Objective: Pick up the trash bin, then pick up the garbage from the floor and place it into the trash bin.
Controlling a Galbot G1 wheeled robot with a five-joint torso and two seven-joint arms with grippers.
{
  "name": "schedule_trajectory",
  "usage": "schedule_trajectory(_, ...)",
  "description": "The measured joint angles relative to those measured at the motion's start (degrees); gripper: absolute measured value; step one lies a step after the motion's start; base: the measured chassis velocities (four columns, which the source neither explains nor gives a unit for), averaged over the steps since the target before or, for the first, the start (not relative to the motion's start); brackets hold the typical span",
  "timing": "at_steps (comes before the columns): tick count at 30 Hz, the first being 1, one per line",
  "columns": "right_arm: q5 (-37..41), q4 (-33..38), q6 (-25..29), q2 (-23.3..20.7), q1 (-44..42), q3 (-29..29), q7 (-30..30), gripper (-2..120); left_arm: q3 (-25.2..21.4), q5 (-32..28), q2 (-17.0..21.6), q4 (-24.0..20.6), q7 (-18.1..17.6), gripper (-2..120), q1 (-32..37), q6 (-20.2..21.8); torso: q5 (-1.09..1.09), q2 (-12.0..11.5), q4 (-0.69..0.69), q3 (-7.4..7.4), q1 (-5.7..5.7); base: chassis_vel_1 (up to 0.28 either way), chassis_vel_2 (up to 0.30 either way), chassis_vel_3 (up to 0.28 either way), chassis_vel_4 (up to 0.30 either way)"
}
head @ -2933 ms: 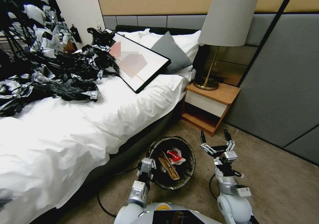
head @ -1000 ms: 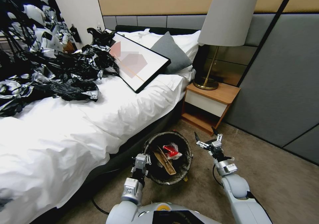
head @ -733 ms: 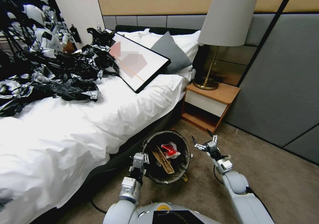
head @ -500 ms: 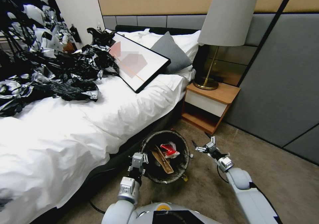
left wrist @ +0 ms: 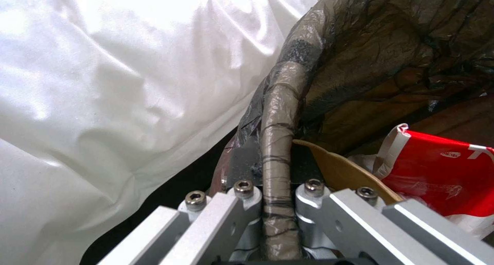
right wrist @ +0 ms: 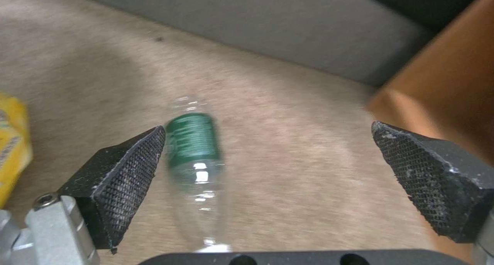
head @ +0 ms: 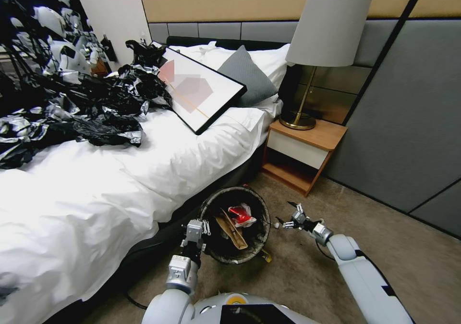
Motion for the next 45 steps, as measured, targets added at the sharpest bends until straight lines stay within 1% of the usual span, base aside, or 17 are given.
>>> schedule_trajectory(7,-2.58,-4.20,0.77,2.90,2.75,-1.20,-0.60,100,-0.17,-0.05,-0.12,0.21,0.00,0,0.03,-0.02,0.01,0.00,0.02,0.00,0.00,0.000,0.000,0.000,0.000)
schedule_trajectory(9,-3.01,-5.07,0.78,3.48,3.33,-1.51,-0.61,100,-0.17,-0.05,-0.17,0.28,0.00,0,0.05,-0.04,0.00,0.00,0.00,0.00,0.00,0.000,0.000,0.000,0.000)
schedule_trajectory(11,-4.18,-7.30,0.82,4.89,4.70,-2.14,-0.61,100,-0.16,-0.05,-0.30,0.47,-0.01,0,0.03,-0.08,0.02,0.00,0.01,0.00,0.00,0.000,0.000,0.000,0.000)
schedule_trajectory(17,-5.22,-11.19,1.18,6.36,6.69,-2.96,-0.53,100,0.05,-0.01,-0.37,0.61,-0.03,0,0.02,-0.10,0.01,0.00,0.01,0.00,0.00,0.000,0.000,0.000,0.000)
schedule_trajectory(20,-6.55,-14.51,1.33,7.26,8.41,-3.41,0.03,100,0.52,0.23,-0.51,0.82,-0.04,0,0.04,-0.14,0.01,0.00,0.01,0.00,0.00,0.000,0.000,0.000,0.000)
schedule_trajectory(26,-7.00,-17.52,1.34,7.55,9.47,-3.17,0.64,100,0.61,0.36,-0.58,0.82,-0.05,0,0.18,-0.18,0.01,0.00,0.00,0.00,-0.01,0.000,0.000,0.000,0.000)
schedule_trajectory(32,-7.49,-23.23,1.69,8.46,11.72,-2.41,1.51,100,0.66,0.45,-0.60,0.82,-0.09,0,0.33,-0.23,0.01,0.00,0.01,0.00,0.00,0.000,0.000,0.000,0.000)
schedule_trajectory(34,-7.43,-24.04,1.66,8.57,12.02,-2.31,1.61,100,0.67,0.45,-0.62,0.82,-0.09,0,0.34,-0.24,0.01,0.00,0.01,0.00,0.00,0.000,0.000,0.000,0.000)
schedule_trajectory(45,-4.74,-29.44,0.55,9.36,14.21,-1.91,2.22,100,0.52,0.65,-0.63,0.90,-0.15,0,0.72,-0.33,0.01,0.00,0.00,0.00,0.00,0.000,0.000,0.000,0.000)
